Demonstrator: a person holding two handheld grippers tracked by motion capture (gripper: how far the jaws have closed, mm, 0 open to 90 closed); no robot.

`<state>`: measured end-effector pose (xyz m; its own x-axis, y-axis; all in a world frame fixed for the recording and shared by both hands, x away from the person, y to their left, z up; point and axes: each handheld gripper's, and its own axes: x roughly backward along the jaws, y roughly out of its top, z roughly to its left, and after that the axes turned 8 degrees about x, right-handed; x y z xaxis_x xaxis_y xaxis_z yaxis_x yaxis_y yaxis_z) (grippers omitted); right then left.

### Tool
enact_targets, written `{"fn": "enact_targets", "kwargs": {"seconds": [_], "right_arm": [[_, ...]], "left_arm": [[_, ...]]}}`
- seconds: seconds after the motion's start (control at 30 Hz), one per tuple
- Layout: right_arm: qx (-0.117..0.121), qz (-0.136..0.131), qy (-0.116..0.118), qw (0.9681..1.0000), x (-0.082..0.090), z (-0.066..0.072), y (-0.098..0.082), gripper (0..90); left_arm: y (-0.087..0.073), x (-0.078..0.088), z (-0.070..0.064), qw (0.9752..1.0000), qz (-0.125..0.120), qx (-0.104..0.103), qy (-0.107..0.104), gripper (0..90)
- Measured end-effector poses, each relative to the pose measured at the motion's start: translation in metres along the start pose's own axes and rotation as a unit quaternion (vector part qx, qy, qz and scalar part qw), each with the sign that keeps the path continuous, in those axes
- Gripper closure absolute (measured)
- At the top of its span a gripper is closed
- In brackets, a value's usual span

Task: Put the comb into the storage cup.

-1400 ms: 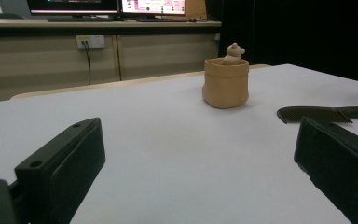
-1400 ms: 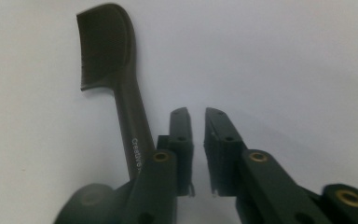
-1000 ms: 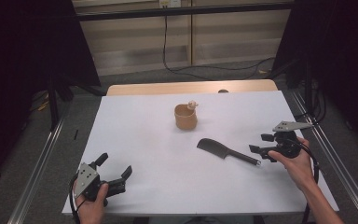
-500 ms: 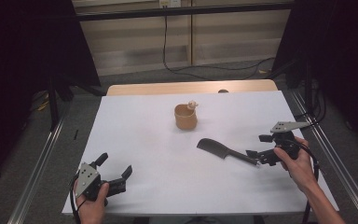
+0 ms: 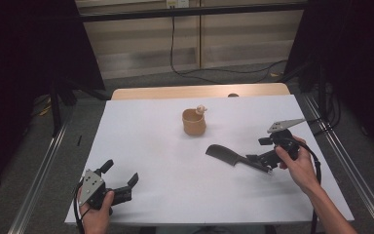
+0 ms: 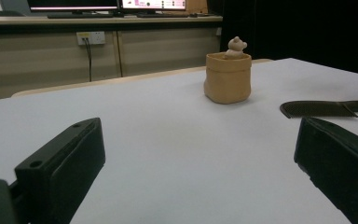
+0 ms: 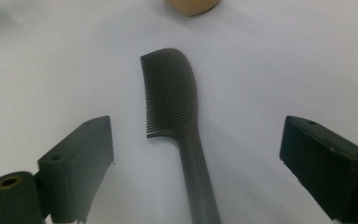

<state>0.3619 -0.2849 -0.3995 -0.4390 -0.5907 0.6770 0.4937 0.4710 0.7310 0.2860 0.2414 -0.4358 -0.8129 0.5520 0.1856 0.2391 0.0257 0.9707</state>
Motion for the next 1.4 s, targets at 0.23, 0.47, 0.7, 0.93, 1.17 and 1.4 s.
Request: {"fn": "enact_targets", "kwargs": {"seconds": [0.23, 0.47, 0.7, 0.93, 1.17, 1.4], "right_arm": [[0.003, 0.055, 0.007, 0.9985, -0.018, -0.001, 0.010, 9.1], [0.026, 0.083, 0.012, 0.9961, -0.026, 0.002, 0.014, 7.9], [0.014, 0.106, 0.007, 0.9943, -0.039, -0.006, 0.012, 10.3], [0.033, 0.132, 0.010, 0.9907, -0.045, -0.005, 0.016, 15.6], [0.037, 0.182, 0.015, 0.9824, -0.050, -0.006, 0.020, 24.0], [0.048, 0.207, 0.030, 0.9766, -0.052, -0.004, 0.023, 33.1]], "left_arm": [[0.000, 0.000, 0.000, 1.0000, -0.001, -0.002, -0.001, 2.0], [0.000, 0.000, -0.001, 1.0000, -0.001, -0.001, -0.003, 2.0], [0.000, 0.000, -0.001, 1.0000, -0.001, -0.001, -0.003, 2.0], [0.000, 0.000, 0.000, 1.0000, -0.001, -0.003, -0.003, 2.0], [0.000, 0.000, 0.000, 1.0000, -0.001, -0.002, -0.005, 1.9], [0.000, -0.001, -0.001, 1.0000, 0.001, -0.002, -0.006, 2.0]]}}
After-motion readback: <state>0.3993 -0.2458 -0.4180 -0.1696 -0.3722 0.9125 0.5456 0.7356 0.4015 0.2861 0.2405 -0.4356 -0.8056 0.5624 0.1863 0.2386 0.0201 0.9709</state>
